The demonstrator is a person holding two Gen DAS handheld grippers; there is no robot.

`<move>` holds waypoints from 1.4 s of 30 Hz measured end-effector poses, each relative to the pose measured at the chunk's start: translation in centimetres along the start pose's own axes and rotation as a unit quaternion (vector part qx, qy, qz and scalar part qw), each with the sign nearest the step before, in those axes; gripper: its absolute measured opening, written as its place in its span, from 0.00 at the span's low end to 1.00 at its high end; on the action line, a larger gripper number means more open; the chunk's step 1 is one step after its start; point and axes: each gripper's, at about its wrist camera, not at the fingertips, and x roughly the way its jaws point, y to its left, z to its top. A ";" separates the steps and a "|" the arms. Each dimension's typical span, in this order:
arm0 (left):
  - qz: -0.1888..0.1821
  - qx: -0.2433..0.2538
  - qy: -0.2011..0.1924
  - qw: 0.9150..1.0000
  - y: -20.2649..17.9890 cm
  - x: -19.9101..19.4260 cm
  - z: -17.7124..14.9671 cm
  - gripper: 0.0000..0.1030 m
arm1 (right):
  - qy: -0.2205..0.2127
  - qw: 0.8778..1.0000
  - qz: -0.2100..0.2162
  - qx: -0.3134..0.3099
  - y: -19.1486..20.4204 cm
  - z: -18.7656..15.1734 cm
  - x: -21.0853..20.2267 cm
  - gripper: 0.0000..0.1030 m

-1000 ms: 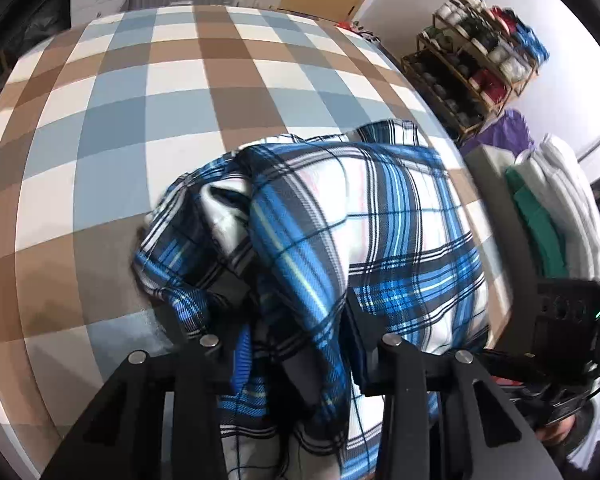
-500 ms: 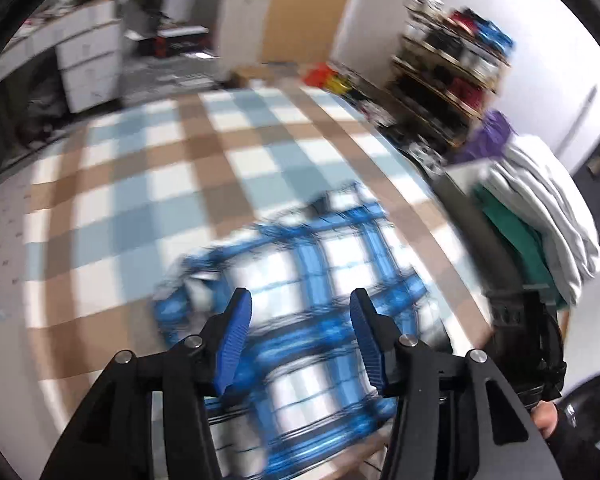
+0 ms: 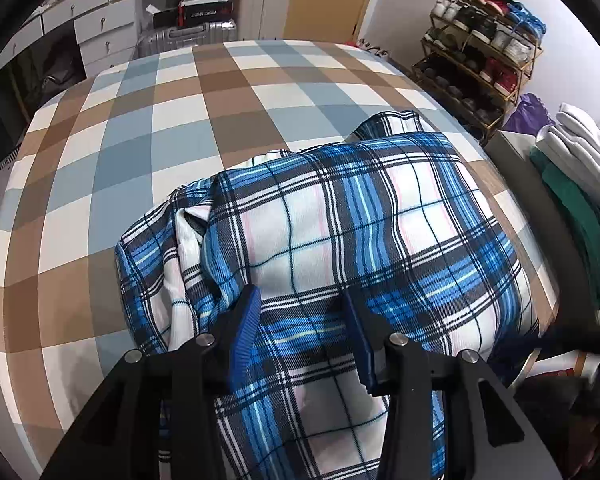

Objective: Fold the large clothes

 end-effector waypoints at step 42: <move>-0.010 -0.119 0.067 0.991 6.1 -2.6 -1.9 0.67 | 0.017 0.998 -0.032 0.045 -8.0 4.7 -2.1 0.91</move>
